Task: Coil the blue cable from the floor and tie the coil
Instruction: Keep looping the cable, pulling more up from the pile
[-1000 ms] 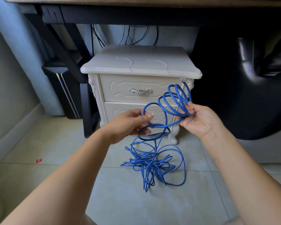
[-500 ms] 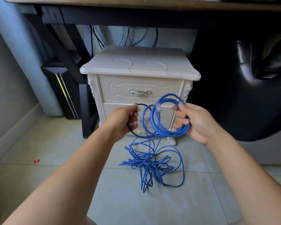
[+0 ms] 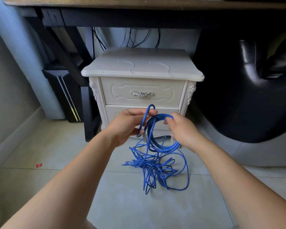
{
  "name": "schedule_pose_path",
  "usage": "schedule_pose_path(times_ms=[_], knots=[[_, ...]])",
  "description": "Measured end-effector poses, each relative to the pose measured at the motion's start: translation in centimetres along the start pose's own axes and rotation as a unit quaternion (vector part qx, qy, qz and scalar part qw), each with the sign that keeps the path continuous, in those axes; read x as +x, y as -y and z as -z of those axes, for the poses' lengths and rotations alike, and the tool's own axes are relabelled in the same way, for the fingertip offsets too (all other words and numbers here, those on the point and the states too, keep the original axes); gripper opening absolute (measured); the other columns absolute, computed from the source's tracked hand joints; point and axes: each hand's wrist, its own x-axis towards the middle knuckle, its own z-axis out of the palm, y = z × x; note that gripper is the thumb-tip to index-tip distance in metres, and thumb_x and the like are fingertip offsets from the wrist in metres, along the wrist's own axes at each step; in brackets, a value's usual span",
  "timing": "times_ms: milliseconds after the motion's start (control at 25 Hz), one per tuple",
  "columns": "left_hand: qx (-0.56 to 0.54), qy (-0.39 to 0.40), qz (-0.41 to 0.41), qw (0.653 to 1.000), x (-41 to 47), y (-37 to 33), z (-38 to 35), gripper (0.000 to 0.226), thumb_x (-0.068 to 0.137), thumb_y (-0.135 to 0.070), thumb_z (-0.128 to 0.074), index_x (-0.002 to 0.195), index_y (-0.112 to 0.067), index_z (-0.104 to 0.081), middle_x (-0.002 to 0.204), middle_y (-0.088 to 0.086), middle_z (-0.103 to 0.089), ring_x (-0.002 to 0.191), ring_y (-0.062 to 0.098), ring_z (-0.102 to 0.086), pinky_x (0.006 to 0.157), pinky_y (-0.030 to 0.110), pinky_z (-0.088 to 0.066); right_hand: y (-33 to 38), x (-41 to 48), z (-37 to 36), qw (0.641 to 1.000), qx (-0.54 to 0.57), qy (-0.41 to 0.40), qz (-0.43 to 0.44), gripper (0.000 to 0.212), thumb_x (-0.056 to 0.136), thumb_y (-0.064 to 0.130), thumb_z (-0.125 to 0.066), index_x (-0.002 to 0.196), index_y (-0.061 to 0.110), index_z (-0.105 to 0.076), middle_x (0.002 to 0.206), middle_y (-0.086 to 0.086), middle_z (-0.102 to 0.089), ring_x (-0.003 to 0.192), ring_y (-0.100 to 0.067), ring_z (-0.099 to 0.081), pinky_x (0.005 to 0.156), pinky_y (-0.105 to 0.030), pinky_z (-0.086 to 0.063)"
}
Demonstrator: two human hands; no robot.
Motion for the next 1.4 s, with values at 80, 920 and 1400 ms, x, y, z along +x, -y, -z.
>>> schedule_pose_path(times_ms=[80, 920, 1400], knots=[[0.089, 0.016, -0.033, 0.995, -0.3, -0.1, -0.5, 0.020, 0.089, -0.008, -0.066, 0.097, -0.024, -0.076, 0.088, -0.008, -0.069, 0.068, 0.004, -0.058, 0.058, 0.019, -0.047, 0.4, -0.2, -0.1, 1.000, -0.021, 0.003, -0.001, 0.025, 0.103, 0.032, -0.035, 0.099, 0.019, -0.056, 0.080, 0.001, -0.051, 0.069, -0.020, -0.049, 0.064, -0.032, -0.040], [0.645, -0.023, -0.123, 0.754, 0.7, 1.1, -1.4, 0.009, 0.102, -0.024, -0.035, 0.098, -0.022, -0.043, 0.091, 0.002, -0.057, 0.098, 0.029, -0.052, 0.086, 0.039, -0.036, 1.0, -0.9, -2.2, 0.975, 0.202, 0.092, 0.023, 0.021, 0.100, 0.038, -0.045, 0.091, 0.023, -0.056, 0.061, 0.013, -0.048, 0.059, -0.009, -0.040, 0.065, -0.029, -0.032], [0.417, -0.097, -0.116, 0.896, 1.6, 1.2, -0.4, 0.012, 0.099, -0.024, -0.049, 0.095, -0.024, -0.059, 0.061, -0.010, -0.050, 0.064, 0.020, -0.048, 0.064, 0.030, -0.038, -0.7, 0.5, -0.2, 0.944, 0.313, 0.075, -0.070, 0.017, 0.095, 0.001, -0.050, 0.090, 0.005, -0.066, 0.095, -0.015, -0.068, 0.084, -0.021, -0.067, 0.080, -0.034, -0.060]])
